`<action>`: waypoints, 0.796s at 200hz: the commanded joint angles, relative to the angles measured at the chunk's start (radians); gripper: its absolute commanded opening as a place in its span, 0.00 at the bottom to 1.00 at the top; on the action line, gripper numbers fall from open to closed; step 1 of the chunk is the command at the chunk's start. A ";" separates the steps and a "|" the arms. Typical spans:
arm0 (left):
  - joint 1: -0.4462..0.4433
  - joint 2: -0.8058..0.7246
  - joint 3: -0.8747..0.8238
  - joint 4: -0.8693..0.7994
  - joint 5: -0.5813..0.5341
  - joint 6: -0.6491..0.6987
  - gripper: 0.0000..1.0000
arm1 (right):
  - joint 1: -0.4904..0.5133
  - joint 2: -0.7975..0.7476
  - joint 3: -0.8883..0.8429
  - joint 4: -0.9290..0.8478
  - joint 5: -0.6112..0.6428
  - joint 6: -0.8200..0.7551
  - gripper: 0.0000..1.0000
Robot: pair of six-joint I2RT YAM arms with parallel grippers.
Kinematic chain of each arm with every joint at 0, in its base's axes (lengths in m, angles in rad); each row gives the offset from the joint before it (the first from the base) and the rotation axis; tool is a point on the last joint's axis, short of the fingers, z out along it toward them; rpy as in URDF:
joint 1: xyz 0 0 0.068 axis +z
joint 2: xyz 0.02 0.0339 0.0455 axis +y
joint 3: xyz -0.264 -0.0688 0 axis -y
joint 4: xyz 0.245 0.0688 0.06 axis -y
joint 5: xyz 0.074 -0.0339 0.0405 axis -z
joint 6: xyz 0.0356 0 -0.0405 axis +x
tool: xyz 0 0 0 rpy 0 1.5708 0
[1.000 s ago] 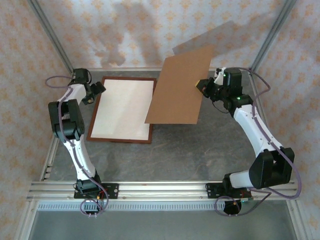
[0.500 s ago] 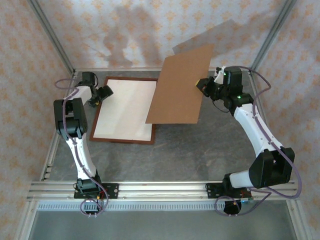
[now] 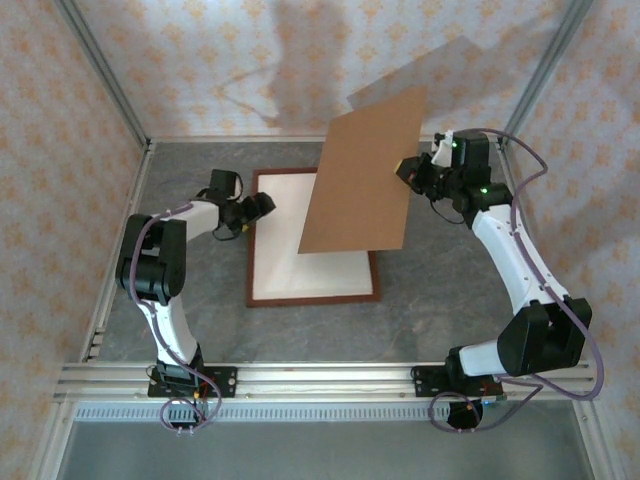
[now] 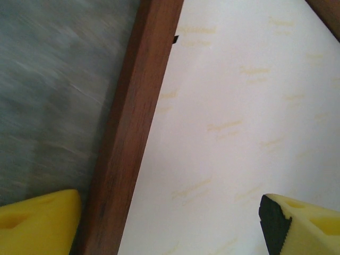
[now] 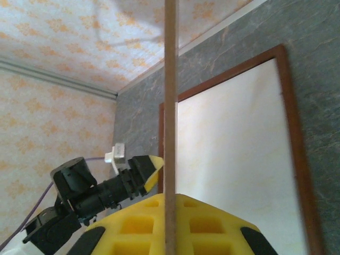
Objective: Put the photo into the frame
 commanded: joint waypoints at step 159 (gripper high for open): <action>0.090 -0.219 -0.054 -0.043 -0.147 0.040 0.87 | 0.112 0.218 -0.216 0.404 -0.338 0.085 0.00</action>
